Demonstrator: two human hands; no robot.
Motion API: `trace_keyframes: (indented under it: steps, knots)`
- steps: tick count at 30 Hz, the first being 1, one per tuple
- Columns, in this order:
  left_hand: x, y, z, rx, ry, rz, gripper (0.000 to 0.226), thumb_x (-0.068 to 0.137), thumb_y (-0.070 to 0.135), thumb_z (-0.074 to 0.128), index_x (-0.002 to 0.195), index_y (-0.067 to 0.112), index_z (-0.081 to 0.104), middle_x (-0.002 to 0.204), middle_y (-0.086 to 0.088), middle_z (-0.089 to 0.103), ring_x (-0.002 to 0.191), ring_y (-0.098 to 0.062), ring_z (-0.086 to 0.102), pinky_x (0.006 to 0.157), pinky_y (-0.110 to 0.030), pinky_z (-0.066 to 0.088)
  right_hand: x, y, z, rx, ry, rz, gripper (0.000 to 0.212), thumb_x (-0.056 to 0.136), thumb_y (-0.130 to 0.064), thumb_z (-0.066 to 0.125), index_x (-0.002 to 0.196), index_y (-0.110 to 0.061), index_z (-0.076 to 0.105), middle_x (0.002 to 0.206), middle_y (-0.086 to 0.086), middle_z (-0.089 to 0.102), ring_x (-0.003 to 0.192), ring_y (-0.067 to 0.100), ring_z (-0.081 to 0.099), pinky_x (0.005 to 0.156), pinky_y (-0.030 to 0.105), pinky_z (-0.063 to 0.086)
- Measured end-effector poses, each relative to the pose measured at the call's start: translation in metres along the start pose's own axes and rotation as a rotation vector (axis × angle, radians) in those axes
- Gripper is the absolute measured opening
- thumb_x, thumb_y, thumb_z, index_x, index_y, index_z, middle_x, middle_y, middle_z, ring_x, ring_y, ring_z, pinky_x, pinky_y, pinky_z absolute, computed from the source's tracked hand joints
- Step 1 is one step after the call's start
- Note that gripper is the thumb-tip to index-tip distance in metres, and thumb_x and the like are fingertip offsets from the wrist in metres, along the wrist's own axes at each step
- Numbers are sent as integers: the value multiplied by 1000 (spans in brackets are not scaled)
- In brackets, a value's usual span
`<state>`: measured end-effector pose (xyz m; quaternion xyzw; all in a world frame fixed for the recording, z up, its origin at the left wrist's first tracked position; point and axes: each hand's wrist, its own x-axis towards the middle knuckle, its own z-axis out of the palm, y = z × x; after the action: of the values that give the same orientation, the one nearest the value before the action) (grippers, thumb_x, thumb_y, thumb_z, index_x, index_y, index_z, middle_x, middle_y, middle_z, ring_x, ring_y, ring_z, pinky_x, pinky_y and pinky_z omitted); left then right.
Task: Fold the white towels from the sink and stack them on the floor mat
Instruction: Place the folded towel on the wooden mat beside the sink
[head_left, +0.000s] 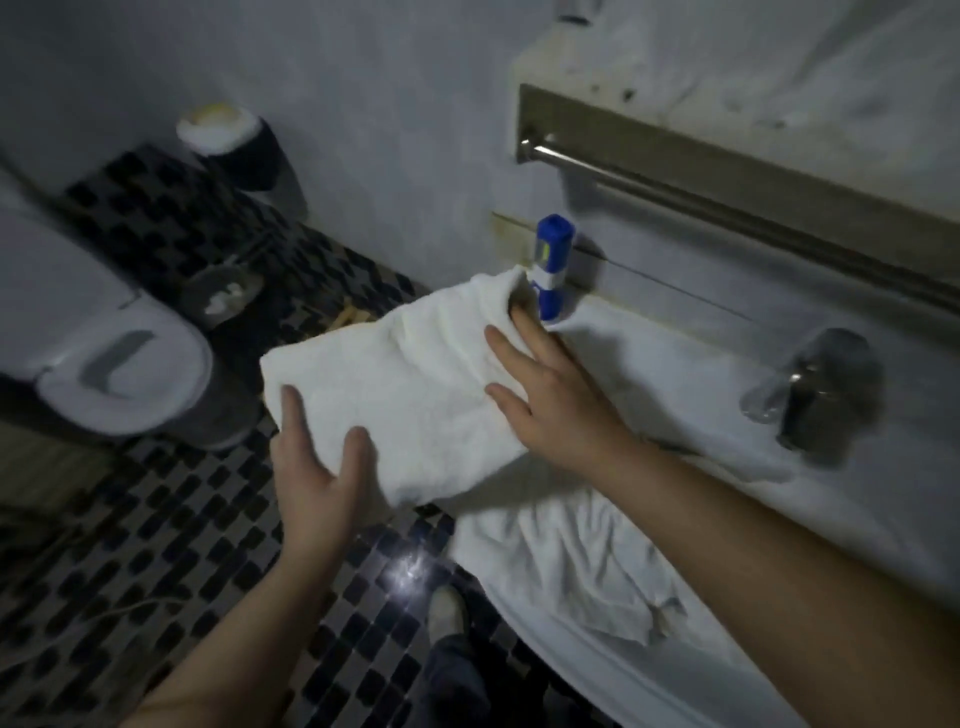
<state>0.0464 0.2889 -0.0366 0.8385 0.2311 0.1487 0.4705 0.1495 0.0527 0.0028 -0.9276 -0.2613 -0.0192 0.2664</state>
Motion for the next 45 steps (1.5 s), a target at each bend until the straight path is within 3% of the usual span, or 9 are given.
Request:
trace_keyframes:
  steps: [10, 16, 22, 26, 29, 32, 35, 40, 45]
  knots:
    - [100, -82, -24, -80, 139, -223, 82, 96, 38, 57, 158, 35, 3, 148, 5, 31, 130, -10, 39, 108, -32, 34, 179, -20, 116, -25, -289, -180, 59, 99, -40, 52, 153, -26, 33, 167, -6, 6, 146, 35, 22, 113, 55, 34]
    - [139, -117, 2, -199, 63, -315, 83, 97, 22, 58, 158, 34, 4, 136, 24, 38, 116, 20, 44, 96, -8, 37, 247, 5, 161, -113, -381, -247, 57, 101, -35, 52, 153, -25, 32, 167, -2, 8, 145, 33, 23, 116, 50, 31]
    - [154, -160, 31, 54, -47, -590, 75, 86, 29, 61, 150, 30, 23, 153, -10, 16, 134, -38, 36, 110, -55, 40, 266, 31, 209, -408, -688, -60, 57, 104, -42, 39, 155, -36, 17, 164, -4, -21, 150, 32, -5, 113, 66, 21]
    - [161, -151, 28, 367, 19, -184, 74, 87, 25, 64, 152, 20, 28, 163, -15, 3, 150, -41, 10, 118, -62, 23, 250, 16, 223, -350, -633, -40, 59, 102, -49, 38, 154, -36, 16, 165, -3, -14, 152, 32, -11, 112, 72, 17]
    - [178, -145, 31, 628, -187, 135, 70, 94, 34, 53, 156, 21, 22, 165, -19, 7, 153, -40, -2, 120, -61, 6, 243, 4, 231, -490, -485, 2, 64, 98, -59, 35, 153, -31, 18, 166, 5, -2, 151, 38, -1, 109, 72, 22]
    - [185, -158, 45, 794, -506, 109, 84, 95, 60, 35, 159, 23, -5, 163, -19, -22, 149, -40, -24, 121, -62, -1, 233, 3, 244, -492, -492, 111, 70, 96, -65, 27, 155, -31, 11, 166, 6, 2, 151, 37, 6, 112, 64, 24]
    - [186, -168, 51, 897, -623, 49, 102, 86, 76, 31, 155, 24, -24, 155, -19, -39, 144, -41, -33, 121, -59, -7, 234, 11, 257, -361, -676, 218, 72, 95, -70, 19, 154, -41, -9, 166, -4, -15, 152, 29, -11, 117, 65, 6]
    - [191, -157, 38, 823, -706, -9, 98, 88, 76, 32, 156, 27, -19, 158, -16, -35, 146, -40, -30, 121, -57, -7, 236, 6, 240, -401, -690, 158, 71, 98, -65, 25, 155, -40, -8, 165, -1, -18, 151, 31, -17, 116, 68, 2]
    - [186, -128, 33, 657, -556, 49, 82, 88, 66, 38, 155, 30, 8, 163, -12, 7, 148, -38, 17, 117, -57, 28, 217, 1, 197, -469, -551, 74, 68, 100, -56, 31, 155, -35, -3, 165, 3, -16, 151, 34, -15, 115, 71, 1]
